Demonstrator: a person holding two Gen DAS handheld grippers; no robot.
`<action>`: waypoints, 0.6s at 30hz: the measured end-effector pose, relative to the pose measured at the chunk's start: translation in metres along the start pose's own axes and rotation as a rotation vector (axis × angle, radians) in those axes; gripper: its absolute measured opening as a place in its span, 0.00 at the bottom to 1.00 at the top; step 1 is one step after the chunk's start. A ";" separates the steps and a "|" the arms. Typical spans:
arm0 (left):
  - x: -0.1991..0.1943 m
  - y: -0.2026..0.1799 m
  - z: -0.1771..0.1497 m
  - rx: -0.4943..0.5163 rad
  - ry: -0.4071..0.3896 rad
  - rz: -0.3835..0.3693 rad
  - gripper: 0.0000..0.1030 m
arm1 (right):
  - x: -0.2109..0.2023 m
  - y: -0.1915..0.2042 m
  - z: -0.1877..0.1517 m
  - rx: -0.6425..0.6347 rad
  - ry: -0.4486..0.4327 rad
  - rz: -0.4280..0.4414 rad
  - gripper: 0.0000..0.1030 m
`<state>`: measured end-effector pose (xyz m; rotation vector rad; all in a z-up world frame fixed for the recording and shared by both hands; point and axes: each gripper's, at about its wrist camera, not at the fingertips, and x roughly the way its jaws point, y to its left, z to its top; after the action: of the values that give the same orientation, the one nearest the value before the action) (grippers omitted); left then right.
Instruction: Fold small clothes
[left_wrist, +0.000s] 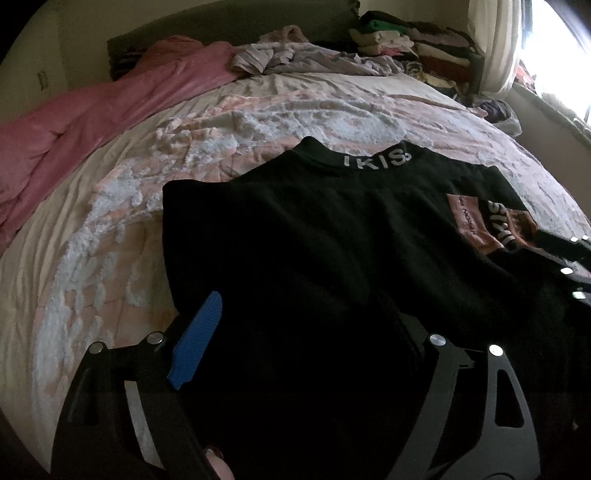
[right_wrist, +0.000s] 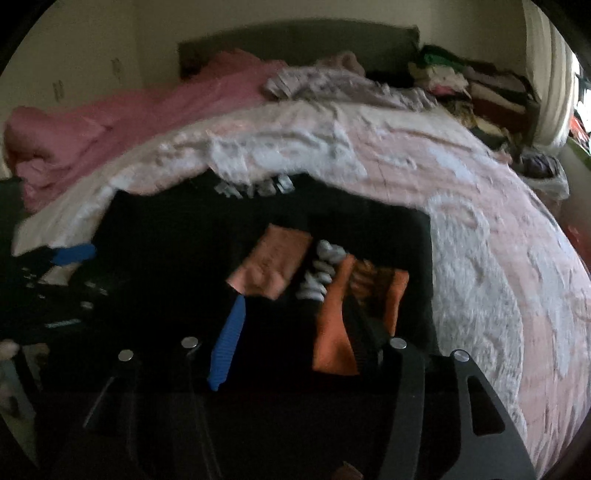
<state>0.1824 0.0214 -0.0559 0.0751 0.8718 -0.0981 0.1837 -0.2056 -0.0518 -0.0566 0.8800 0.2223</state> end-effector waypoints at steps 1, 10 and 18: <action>-0.001 0.000 0.000 0.000 0.000 -0.001 0.74 | 0.006 -0.004 -0.002 0.017 0.023 0.009 0.52; -0.004 0.001 -0.001 0.005 0.001 -0.003 0.78 | -0.008 -0.007 -0.002 0.040 -0.023 0.041 0.61; -0.014 0.000 0.001 0.000 -0.009 -0.010 0.82 | -0.023 -0.012 -0.002 0.060 -0.066 0.042 0.77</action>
<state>0.1746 0.0224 -0.0447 0.0708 0.8629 -0.1076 0.1709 -0.2214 -0.0363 0.0255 0.8225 0.2359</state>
